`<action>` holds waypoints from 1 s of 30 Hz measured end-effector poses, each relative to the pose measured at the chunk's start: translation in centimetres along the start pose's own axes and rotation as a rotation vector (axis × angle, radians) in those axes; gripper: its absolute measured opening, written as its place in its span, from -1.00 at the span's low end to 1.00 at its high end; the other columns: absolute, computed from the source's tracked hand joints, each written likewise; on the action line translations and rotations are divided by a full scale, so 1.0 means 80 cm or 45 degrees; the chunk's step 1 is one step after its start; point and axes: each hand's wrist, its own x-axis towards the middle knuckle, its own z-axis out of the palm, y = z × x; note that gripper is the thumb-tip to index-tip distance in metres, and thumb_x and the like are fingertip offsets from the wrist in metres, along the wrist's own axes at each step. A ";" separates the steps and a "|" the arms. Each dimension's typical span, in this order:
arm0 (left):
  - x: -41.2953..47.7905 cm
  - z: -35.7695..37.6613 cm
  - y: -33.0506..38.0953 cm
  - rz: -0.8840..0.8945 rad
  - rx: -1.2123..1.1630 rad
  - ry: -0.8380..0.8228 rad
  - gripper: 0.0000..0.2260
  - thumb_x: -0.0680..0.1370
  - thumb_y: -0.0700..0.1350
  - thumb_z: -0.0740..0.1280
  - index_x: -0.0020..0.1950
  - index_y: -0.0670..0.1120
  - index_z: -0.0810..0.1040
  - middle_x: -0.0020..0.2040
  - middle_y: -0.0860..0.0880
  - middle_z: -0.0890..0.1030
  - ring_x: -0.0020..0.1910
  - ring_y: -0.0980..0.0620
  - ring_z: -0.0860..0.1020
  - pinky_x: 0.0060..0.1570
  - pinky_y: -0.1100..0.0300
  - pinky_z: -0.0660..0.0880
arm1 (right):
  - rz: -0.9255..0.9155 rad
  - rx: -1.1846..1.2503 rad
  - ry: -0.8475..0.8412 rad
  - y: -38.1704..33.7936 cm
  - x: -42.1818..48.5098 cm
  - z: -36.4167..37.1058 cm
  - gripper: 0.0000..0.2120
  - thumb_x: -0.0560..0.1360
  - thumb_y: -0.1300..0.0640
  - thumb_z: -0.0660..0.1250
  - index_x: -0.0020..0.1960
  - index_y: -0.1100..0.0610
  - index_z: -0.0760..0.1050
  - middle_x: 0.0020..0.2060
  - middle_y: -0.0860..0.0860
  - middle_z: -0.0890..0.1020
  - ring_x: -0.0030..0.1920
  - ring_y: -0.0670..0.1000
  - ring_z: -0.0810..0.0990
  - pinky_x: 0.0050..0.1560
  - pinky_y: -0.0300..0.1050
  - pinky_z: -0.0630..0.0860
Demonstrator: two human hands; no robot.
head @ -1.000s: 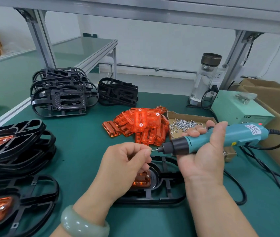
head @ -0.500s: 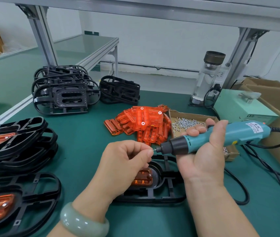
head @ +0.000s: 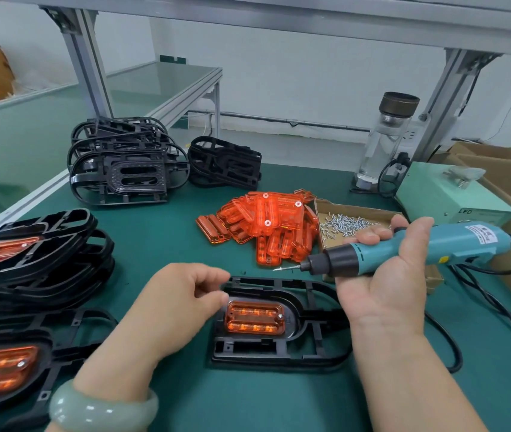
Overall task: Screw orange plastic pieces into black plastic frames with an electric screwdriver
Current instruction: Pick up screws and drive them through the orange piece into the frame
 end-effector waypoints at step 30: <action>0.001 0.021 -0.007 0.155 0.221 -0.320 -0.70 0.31 0.15 0.52 0.01 0.31 0.57 -0.02 0.25 0.39 0.04 0.20 0.36 0.00 0.28 0.28 | -0.008 -0.393 -0.152 0.028 -0.014 -0.002 -0.80 0.52 -0.02 0.35 -0.13 0.07 0.40 -0.43 -0.06 0.46 -0.47 -0.10 0.44 -0.38 -0.26 0.44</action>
